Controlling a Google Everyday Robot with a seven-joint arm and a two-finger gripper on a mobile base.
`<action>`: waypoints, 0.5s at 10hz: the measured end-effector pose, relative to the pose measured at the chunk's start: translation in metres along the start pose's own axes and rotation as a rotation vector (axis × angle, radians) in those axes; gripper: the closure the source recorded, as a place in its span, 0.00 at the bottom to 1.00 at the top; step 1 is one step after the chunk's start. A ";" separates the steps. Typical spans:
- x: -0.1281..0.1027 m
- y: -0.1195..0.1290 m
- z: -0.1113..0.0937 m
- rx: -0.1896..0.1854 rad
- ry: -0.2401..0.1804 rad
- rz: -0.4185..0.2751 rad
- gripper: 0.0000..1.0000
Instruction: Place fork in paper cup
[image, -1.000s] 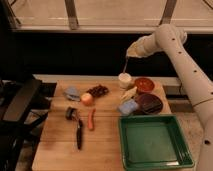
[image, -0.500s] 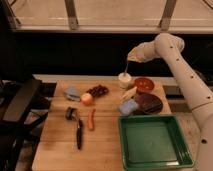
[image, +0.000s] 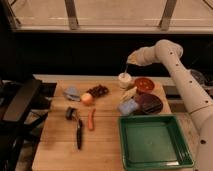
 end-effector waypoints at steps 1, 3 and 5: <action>0.004 0.005 0.003 0.001 -0.005 0.019 1.00; 0.009 0.016 0.009 -0.001 -0.020 0.061 1.00; 0.013 0.029 0.013 -0.009 -0.041 0.107 1.00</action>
